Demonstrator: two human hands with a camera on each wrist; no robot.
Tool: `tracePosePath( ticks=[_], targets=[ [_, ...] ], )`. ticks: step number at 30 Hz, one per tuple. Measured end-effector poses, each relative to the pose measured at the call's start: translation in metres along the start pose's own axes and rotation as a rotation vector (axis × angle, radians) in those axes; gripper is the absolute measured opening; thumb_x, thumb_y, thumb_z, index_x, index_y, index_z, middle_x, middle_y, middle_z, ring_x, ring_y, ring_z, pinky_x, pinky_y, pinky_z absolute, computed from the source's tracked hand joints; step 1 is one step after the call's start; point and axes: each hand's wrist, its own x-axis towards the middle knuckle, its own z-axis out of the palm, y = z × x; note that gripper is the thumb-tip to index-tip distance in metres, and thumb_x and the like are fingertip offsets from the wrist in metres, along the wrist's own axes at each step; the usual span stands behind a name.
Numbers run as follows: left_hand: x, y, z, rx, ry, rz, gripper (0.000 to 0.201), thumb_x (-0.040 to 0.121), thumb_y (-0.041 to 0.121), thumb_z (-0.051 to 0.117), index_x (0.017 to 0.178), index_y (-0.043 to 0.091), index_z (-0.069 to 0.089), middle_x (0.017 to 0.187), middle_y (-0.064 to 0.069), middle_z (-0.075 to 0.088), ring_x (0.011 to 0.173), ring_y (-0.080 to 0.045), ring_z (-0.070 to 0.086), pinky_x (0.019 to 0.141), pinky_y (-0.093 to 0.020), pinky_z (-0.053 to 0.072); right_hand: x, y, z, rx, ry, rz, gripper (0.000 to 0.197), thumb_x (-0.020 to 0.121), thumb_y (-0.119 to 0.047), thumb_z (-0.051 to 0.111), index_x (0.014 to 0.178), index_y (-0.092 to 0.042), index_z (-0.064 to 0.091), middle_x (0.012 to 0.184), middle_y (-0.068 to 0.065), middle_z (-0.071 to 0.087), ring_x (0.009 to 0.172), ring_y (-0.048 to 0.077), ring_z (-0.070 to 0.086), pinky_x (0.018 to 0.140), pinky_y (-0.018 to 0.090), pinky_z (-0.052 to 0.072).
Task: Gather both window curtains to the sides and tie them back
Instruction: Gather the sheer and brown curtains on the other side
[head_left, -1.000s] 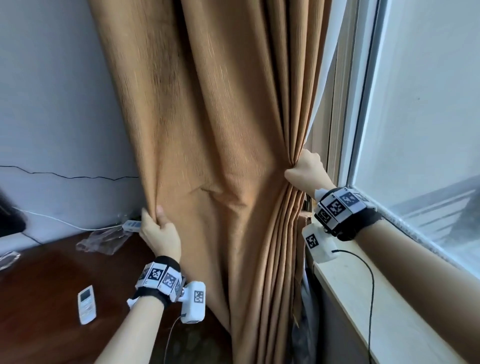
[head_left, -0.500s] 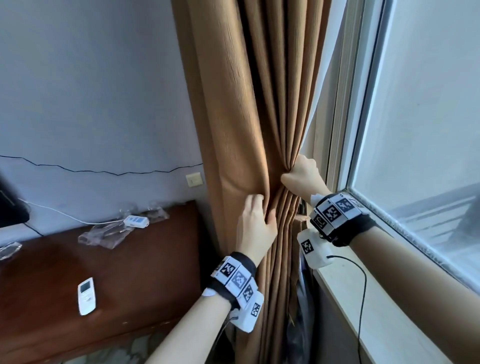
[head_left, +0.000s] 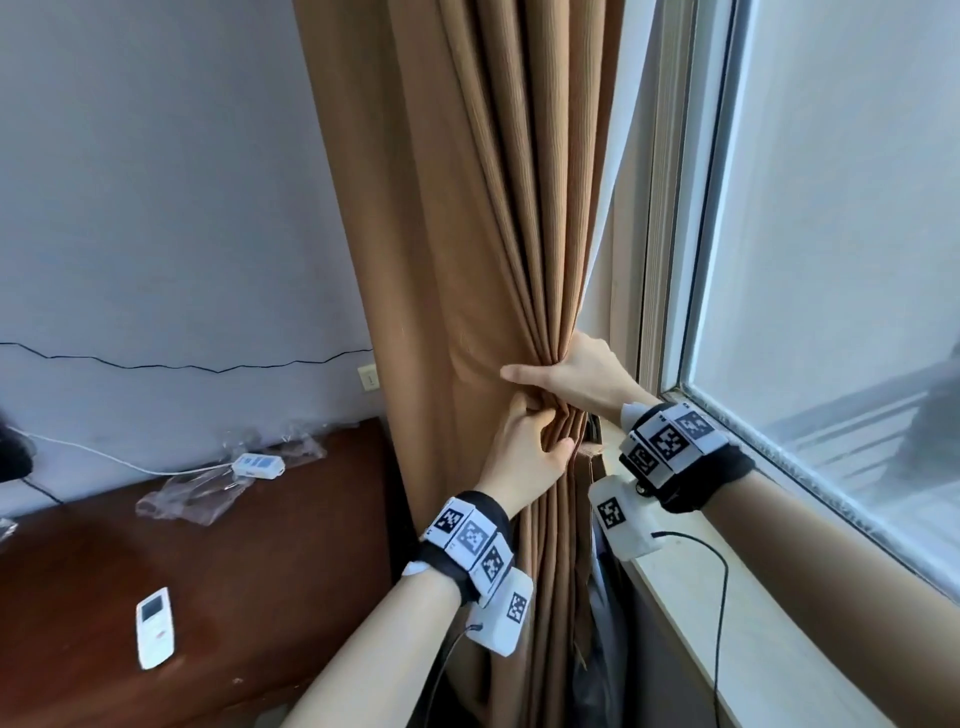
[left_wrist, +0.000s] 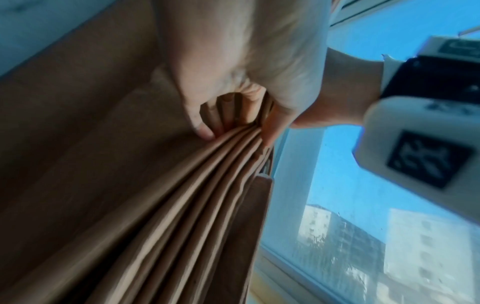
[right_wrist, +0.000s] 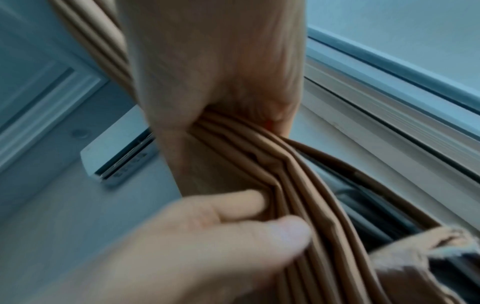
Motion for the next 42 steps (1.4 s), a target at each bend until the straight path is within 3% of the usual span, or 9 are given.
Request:
tracePosePath(
  ticks=[4,10,16,19,22,24,26,34,42],
  targets=[
    [0.017,-0.021,-0.020,-0.237,-0.002,-0.011,0.030,0.089,0.022,0.066,0.112,0.002,0.069,0.110,-0.003,0.060,0.106,-0.019,0.059,0.097,-0.024,0.041,0.004,0.003,0.003,-0.182,0.149,-0.046,0.011,0.077,-0.012,0.058,0.085,-0.013,0.050,0.080,0.007,0.055,0.088,0.035,0.059,0.069,0.031,0.042],
    [0.052,-0.105,-0.078,-0.339,0.396,-0.294,0.013,0.089,0.015,0.062,0.095,0.021,0.071,0.096,0.004,0.068,0.096,-0.018,0.064,0.092,-0.031,0.049,0.006,0.013,-0.002,-0.145,0.160,-0.064,0.013,0.076,-0.007,0.056,0.085,0.002,0.059,0.081,0.017,0.065,0.078,0.034,0.059,0.072,0.041,0.055],
    [0.083,-0.175,-0.108,-0.402,0.416,-0.676,0.107,0.071,0.024,0.084,0.151,0.015,0.014,0.154,-0.012,0.026,0.138,-0.031,0.034,0.114,-0.044,0.030,0.007,0.020,-0.010,-0.116,0.123,-0.100,0.021,0.083,-0.009,0.062,0.097,0.007,0.060,0.097,0.020,0.065,0.095,0.034,0.058,0.082,0.043,0.050],
    [0.094,-0.179,-0.107,-0.494,0.376,-0.659,0.111,0.073,0.020,0.083,0.153,0.014,0.006,0.158,-0.010,0.020,0.141,-0.027,0.029,0.116,-0.039,0.026,0.010,0.021,-0.008,-0.131,0.150,-0.075,0.023,0.084,-0.010,0.062,0.093,0.011,0.058,0.091,0.024,0.065,0.091,0.038,0.059,0.079,0.047,0.050],
    [0.104,-0.181,-0.099,-0.582,0.346,-0.605,0.080,0.077,0.016,0.080,0.144,0.008,0.037,0.142,-0.012,0.048,0.123,-0.024,0.052,0.104,-0.033,0.041,0.014,0.022,-0.005,-0.120,0.170,-0.049,0.024,0.084,-0.010,0.061,0.093,0.012,0.056,0.090,0.025,0.064,0.088,0.039,0.059,0.077,0.048,0.052],
    [0.109,-0.181,-0.090,-0.498,0.392,-0.536,0.026,0.079,0.017,0.077,0.102,0.011,0.066,0.111,-0.014,0.068,0.094,-0.026,0.065,0.090,-0.035,0.052,0.015,0.022,-0.005,-0.111,0.173,-0.035,0.023,0.084,-0.010,0.060,0.094,0.011,0.056,0.089,0.024,0.063,0.087,0.037,0.058,0.078,0.049,0.052],
    [0.109,-0.182,-0.081,-0.394,0.479,-0.496,0.016,0.080,0.024,0.074,0.071,0.019,0.062,0.084,-0.013,0.070,0.078,-0.029,0.067,0.081,-0.046,0.056,0.016,0.022,-0.005,-0.098,0.184,-0.021,0.020,0.085,-0.010,0.059,0.093,0.008,0.056,0.089,0.022,0.063,0.086,0.034,0.058,0.078,0.047,0.052],
    [0.042,-0.149,-0.056,-0.079,0.666,-0.323,0.028,0.096,0.026,0.048,0.102,0.000,0.057,0.092,-0.024,0.067,0.087,-0.041,0.063,0.077,-0.043,0.050,0.024,0.009,0.005,-0.085,0.213,0.028,0.026,0.070,-0.001,0.048,0.062,-0.021,0.033,0.063,0.002,0.046,0.067,0.030,0.048,0.053,0.028,0.031],
    [-0.015,-0.084,-0.027,0.011,0.501,0.056,0.039,0.095,0.031,0.042,0.092,-0.001,0.064,0.083,-0.019,0.067,0.080,-0.039,0.062,0.076,-0.037,0.045,0.016,-0.005,0.023,-0.152,0.230,0.008,0.022,0.074,-0.004,0.048,0.095,-0.007,0.050,0.092,0.021,0.060,0.090,0.043,0.056,0.074,0.038,0.046]
  ],
)
